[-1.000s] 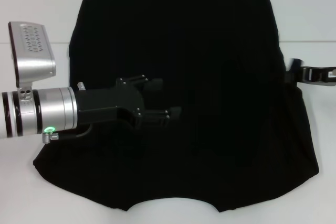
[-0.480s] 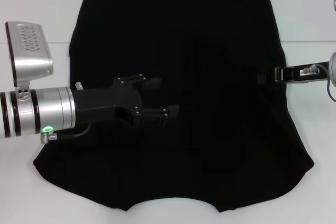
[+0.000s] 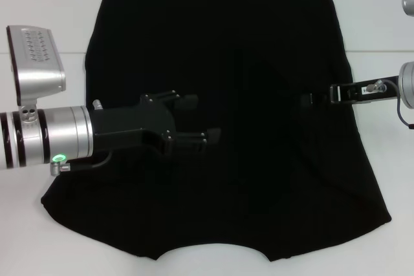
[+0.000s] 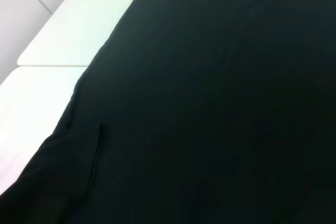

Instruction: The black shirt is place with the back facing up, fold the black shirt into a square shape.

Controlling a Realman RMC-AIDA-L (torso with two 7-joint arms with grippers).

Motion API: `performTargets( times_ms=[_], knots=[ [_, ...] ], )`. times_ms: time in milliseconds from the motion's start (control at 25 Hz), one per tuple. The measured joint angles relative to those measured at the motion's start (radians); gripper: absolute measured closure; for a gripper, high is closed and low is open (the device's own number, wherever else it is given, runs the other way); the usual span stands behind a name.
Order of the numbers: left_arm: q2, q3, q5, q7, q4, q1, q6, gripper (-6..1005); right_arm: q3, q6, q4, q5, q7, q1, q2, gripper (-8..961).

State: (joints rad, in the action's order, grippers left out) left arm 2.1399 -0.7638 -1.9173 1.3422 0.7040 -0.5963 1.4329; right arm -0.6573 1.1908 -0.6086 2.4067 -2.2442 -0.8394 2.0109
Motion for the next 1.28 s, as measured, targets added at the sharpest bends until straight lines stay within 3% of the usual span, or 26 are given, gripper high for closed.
performTargets(
  times_ms=[440,600,720,960,1280],
  knots=[
    [-0.001,0.005,0.010,0.030,0.001,0.006,0.000,114,0.010,0.024,-0.012,-0.101,0.037,0.030,-0.019,491],
    [-0.019,0.053,0.003,0.134,0.014,0.023,0.030,114,0.011,0.070,-0.005,-0.189,0.120,0.059,-0.019,385],
    [-0.030,0.105,-0.004,0.193,0.046,0.071,0.068,114,0.010,0.093,-0.002,-0.258,0.195,0.086,-0.006,300],
    [-0.021,0.281,-0.088,0.220,0.144,0.180,0.113,114,0.003,0.086,0.002,-0.323,0.289,0.111,0.032,304],
    [-0.030,0.471,-0.238,0.304,0.205,0.234,0.177,113,0.002,0.049,0.016,-0.324,0.291,0.098,0.038,306]
  ],
)
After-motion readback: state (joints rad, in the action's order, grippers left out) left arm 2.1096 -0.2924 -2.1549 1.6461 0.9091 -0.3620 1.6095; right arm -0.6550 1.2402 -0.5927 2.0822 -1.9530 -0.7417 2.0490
